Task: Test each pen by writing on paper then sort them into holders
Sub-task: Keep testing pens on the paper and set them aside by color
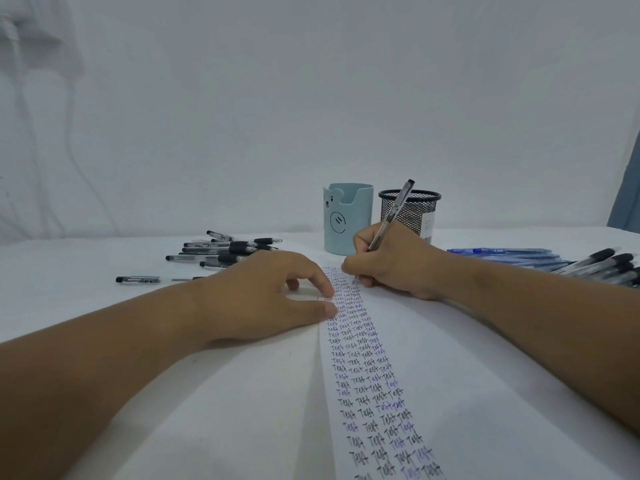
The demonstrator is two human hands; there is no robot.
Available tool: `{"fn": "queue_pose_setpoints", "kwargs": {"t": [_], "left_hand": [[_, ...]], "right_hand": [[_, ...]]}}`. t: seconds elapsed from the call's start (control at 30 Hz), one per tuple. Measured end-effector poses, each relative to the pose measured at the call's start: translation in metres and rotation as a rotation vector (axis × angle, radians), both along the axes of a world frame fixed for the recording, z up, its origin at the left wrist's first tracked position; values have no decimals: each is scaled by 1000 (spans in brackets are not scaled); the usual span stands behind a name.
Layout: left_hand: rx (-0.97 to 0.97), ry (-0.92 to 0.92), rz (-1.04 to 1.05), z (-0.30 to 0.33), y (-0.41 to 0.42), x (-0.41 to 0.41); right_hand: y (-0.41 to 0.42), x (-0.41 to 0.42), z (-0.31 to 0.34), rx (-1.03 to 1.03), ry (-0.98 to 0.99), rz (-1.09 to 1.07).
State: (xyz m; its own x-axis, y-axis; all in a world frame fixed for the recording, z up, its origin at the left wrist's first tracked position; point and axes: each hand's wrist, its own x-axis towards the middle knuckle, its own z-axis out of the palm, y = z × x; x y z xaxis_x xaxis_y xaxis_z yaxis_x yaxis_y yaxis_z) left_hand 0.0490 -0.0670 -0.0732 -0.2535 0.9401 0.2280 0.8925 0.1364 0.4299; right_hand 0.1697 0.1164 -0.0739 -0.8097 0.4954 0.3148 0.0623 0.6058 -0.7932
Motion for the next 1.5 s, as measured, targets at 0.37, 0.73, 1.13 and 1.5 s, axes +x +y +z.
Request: {"fn": "queue_pose_setpoints", "kwargs": {"t": [0.37,0.73,1.13,1.5], "left_hand": [[-11,29,-18,-1,-2,1],[-28,45,-18,0,-3,1],[-38,53,-25,0,-4,1],[-49,61,-21,0,-4,2]], "right_hand": [[-2,1,0,109,-32,-20],[1,-2,-3,104,-11,6],[5,-3,-3,157,9,5],[10,-4,-5,185,2,26]]}}
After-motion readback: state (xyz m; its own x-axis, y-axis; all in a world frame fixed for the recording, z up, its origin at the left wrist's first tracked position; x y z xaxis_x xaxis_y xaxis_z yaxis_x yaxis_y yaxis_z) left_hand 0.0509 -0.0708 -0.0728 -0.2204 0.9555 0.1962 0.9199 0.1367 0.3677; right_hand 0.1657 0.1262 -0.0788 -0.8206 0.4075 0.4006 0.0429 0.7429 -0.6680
